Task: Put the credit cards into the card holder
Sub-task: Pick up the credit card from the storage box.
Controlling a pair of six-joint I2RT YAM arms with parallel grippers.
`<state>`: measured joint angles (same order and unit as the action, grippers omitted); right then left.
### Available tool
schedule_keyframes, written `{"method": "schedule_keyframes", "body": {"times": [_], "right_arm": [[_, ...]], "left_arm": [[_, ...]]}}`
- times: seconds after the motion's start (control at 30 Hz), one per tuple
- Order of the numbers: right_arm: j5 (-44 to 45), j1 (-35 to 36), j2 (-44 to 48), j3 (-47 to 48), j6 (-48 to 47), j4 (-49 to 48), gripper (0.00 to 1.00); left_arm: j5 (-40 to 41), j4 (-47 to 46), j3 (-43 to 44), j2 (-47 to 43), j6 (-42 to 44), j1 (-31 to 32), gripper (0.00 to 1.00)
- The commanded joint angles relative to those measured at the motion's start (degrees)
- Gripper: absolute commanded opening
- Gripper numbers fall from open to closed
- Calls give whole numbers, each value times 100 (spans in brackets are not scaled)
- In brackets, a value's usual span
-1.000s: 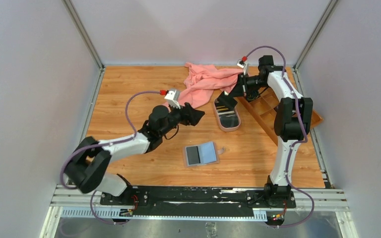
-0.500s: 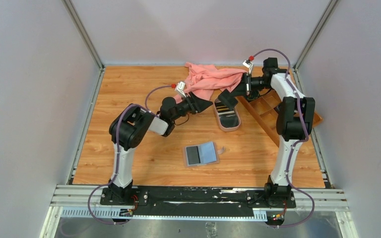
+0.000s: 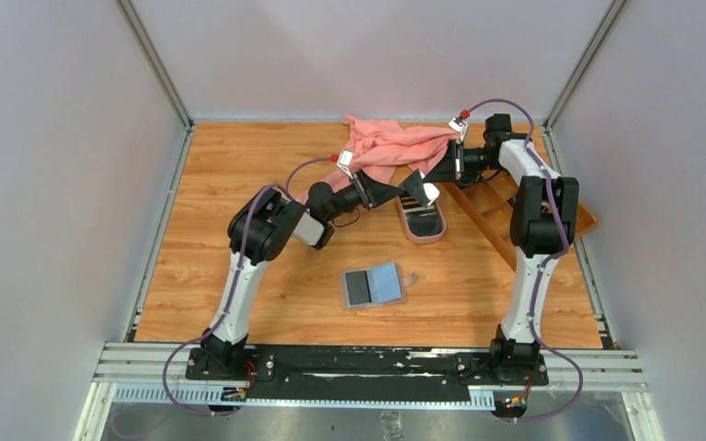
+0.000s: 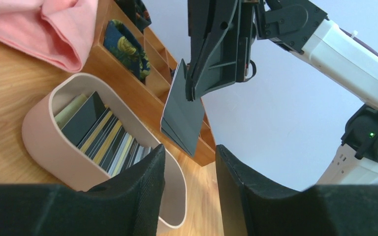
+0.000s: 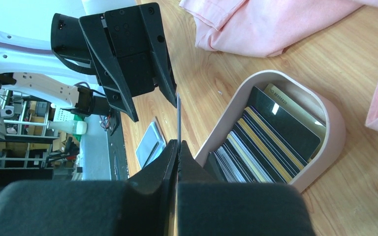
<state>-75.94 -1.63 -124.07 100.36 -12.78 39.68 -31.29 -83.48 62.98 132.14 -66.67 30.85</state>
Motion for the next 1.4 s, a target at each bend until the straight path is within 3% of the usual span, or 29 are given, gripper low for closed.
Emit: {"method": "schedule_keyframes", "body": {"times": [0.0, 0.63, 0.8, 0.93, 1.23, 1.37], "right_arm": [[-312, -57, -80, -64, 149, -47, 0], [-532, -56, -99, -73, 249, -84, 0], [-529, -56, -104, -77, 249, -83, 0], [-499, -57, -125, -75, 249, -83, 0], [-190, -57, -304, -95, 129, -66, 1], [-173, -50, -437, -101, 73, -51, 11]], "left_arm": [[-167, -305, 309, 245, -148, -28, 43], [-305, -326, 909, 722, -360, -40, 25], [-401, -360, 1051, 825, -437, -52, 15], [-486, -379, 1135, 875, -469, -54, 0], [-570, -375, 1208, 1028, -443, -53, 0], [-559, -264, 1304, 1151, -487, -53, 0]]}}
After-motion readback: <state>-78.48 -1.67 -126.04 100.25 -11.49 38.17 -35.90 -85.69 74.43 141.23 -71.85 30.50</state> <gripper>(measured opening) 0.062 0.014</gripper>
